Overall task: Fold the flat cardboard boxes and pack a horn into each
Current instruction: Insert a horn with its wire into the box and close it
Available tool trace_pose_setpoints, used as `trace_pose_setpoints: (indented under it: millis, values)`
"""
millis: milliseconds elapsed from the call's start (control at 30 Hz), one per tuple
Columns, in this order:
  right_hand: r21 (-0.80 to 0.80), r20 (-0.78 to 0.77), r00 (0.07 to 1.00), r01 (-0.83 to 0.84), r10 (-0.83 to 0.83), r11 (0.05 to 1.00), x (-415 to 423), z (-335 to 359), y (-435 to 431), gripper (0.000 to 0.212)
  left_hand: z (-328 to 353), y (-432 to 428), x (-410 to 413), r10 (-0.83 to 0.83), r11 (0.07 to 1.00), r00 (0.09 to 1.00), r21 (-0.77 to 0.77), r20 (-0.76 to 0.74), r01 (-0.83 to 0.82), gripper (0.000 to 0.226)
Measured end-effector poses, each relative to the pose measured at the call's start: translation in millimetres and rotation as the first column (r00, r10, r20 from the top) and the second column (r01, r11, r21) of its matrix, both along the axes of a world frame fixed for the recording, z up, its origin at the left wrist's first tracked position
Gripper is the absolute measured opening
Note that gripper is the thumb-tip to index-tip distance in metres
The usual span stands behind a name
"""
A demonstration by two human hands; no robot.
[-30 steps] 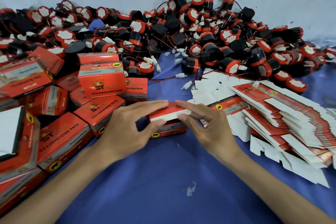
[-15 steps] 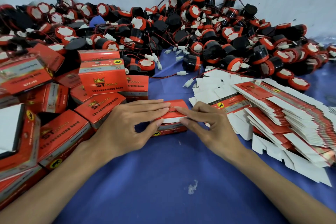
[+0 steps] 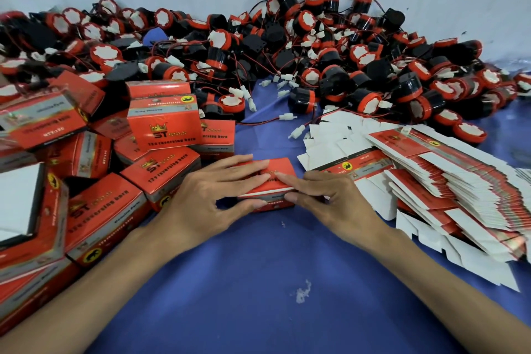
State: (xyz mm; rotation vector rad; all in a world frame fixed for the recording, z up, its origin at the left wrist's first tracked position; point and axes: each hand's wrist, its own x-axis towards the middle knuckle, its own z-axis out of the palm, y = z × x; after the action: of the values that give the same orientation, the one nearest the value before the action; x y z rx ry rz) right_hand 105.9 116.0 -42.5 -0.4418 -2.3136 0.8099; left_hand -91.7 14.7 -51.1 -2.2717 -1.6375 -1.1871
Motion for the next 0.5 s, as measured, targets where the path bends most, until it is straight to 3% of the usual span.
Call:
trace_pose_setpoints:
  millis: [100,233,433,500]
  values:
    - [-0.099,0.070,0.997,-0.011,0.018,0.995,4.7,-4.1,5.4,0.039,1.6,1.5,-0.2,0.017,1.000,1.000,-0.023,-0.013,-0.017,0.047]
    - [0.218,0.144,0.987,0.043,-0.076,0.975,9.9,-6.7,-0.6,0.040,1.9,0.2,6.5,0.043,0.998,0.999,-0.046,-0.031,-0.045,0.045]
    - [0.254,0.222,0.970,0.040,-0.098,0.966,12.3,-1.0,0.1,0.038,3.2,-1.4,12.7,0.074,0.997,0.994,0.003,-0.085,-0.074,0.037]
    - [0.361,0.190,0.974,0.049,-0.125,0.931,13.2,9.4,-2.8,0.031,2.7,-1.6,11.4,0.071,0.997,0.990,0.024,-0.121,-0.069,0.036]
